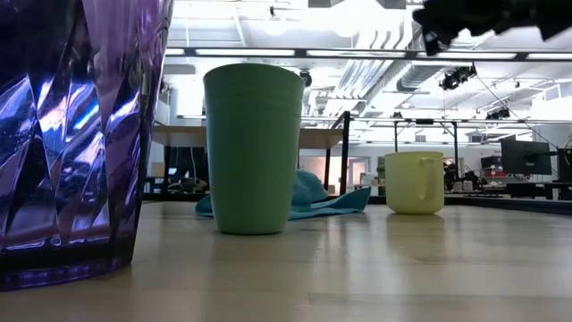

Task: Stack small to large cups/mugs on shelf
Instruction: Put the violet cup on the shelf

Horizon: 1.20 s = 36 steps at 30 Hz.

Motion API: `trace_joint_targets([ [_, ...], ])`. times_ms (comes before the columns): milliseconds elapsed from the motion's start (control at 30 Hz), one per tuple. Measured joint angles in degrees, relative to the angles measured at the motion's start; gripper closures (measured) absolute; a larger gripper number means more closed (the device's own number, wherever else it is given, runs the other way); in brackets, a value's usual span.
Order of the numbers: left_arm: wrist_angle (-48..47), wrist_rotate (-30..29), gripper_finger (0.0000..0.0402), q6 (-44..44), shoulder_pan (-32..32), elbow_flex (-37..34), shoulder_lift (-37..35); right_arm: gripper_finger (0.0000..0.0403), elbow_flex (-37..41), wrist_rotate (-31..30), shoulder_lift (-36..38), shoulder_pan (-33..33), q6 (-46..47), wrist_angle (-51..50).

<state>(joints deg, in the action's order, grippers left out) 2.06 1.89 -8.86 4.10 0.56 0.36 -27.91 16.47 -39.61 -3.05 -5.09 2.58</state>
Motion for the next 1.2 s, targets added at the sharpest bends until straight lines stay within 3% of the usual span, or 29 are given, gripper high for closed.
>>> trace_joint_targets([
  [500, -0.76, 2.60, 0.0245, -2.10, -0.02, 0.00, 0.02, 0.0320, -30.49, 0.02, -23.91, 7.33, -15.03, -18.69],
  [1000, -0.76, 2.60, 0.0245, -2.14, -0.02, 0.00, 0.15, 0.0320, -51.74, 0.03, -46.33, 8.57, 14.32, -28.63],
  [1200, -0.76, 2.60, 0.0245, -2.19, -0.02, 0.00, 0.15, 0.0320, -60.77, 0.87, -55.56, 9.98, 18.18, -31.24],
])
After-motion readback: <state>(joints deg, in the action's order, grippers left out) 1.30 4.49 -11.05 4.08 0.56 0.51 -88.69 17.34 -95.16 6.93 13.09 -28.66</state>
